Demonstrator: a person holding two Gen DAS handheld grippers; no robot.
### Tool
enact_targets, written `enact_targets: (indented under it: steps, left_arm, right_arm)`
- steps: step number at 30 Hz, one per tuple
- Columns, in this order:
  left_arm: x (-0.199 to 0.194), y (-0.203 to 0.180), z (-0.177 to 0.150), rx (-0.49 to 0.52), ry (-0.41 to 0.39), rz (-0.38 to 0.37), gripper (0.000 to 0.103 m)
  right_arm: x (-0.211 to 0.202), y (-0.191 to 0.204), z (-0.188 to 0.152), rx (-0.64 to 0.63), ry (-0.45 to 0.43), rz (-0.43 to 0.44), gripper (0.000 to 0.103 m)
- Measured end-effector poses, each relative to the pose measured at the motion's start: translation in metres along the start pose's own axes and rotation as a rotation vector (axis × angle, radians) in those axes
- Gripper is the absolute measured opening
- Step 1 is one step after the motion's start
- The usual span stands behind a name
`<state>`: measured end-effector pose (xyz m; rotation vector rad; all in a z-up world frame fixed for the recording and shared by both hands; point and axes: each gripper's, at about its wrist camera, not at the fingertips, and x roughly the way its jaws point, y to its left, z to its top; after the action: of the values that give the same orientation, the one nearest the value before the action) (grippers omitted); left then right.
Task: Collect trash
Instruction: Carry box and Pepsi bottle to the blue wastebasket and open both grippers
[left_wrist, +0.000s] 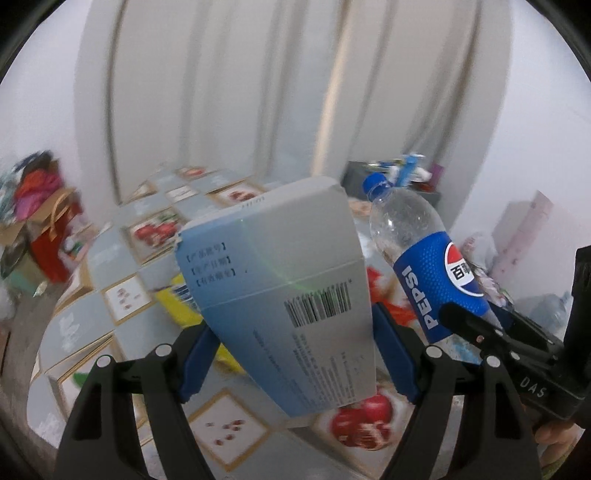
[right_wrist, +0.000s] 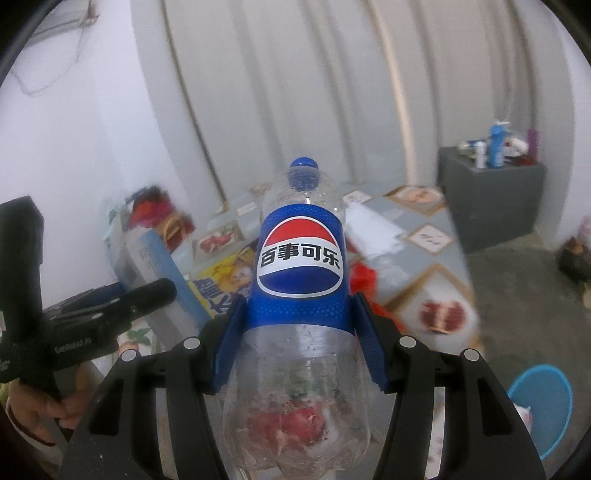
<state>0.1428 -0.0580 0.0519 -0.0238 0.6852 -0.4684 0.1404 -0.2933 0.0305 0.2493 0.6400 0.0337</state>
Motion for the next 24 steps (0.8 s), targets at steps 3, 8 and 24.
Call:
enact_targets:
  steps: [3, 8, 24]
  left_arm:
    - [-0.005, -0.035, 0.005, 0.07, -0.014, -0.064, 0.077]
    - [0.001, -0.106, 0.014, 0.194, 0.003, -0.212, 0.077]
    - [0.172, -0.387, -0.037, 0.677, 0.466, -0.457, 0.077]
  right_arm:
    - [-0.031, -0.025, -0.007, 0.059, -0.042, -0.053, 0.054]
    - [-0.087, -0.078, -0.028, 0.167, -0.105, -0.199, 0.054]
    - [-0.135, -0.264, -0.166, 0.653, -0.008, -0.553, 0.054]
